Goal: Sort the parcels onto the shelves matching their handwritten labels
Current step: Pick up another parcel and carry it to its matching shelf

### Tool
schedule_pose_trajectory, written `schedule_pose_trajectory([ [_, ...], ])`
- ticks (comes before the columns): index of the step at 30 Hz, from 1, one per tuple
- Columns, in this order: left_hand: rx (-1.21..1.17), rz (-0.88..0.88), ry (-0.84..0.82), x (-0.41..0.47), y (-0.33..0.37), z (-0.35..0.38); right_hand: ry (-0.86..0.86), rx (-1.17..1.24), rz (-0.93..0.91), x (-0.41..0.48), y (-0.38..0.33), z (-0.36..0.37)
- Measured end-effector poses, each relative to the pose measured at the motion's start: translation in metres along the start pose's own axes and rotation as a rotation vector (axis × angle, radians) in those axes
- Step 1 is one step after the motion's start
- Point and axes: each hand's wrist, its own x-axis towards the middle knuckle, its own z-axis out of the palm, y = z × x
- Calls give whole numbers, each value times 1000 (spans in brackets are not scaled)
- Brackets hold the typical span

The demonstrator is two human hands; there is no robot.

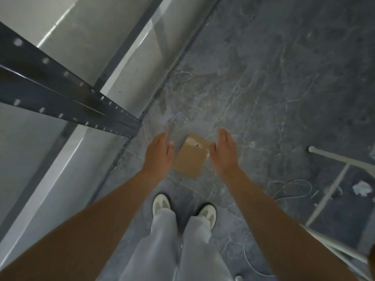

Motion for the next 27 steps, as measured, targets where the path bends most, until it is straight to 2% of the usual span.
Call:
schedule_pose_trajectory([
  [6, -38, -15, -64, 34, -58, 78, -49, 7, 69, 35, 50, 80],
  [10, -151, -106, -73, 67, -80, 119, -121, 140, 153, 54, 77, 123],
  [13, -269, -227, -87, 90, -85, 143, -106, 209, 192, 65, 87, 147],
  [15, -333, -282, -89, 101, -85, 159, -85, 308, 271, 73, 91, 164],
  [20, -406, -376, -130, 121, -92, 198, -132, 658, 631, 98, 92, 200],
  [27, -478, -504, -282, 119, -103, 208, -210, 874, 709, 97, 92, 212],
])
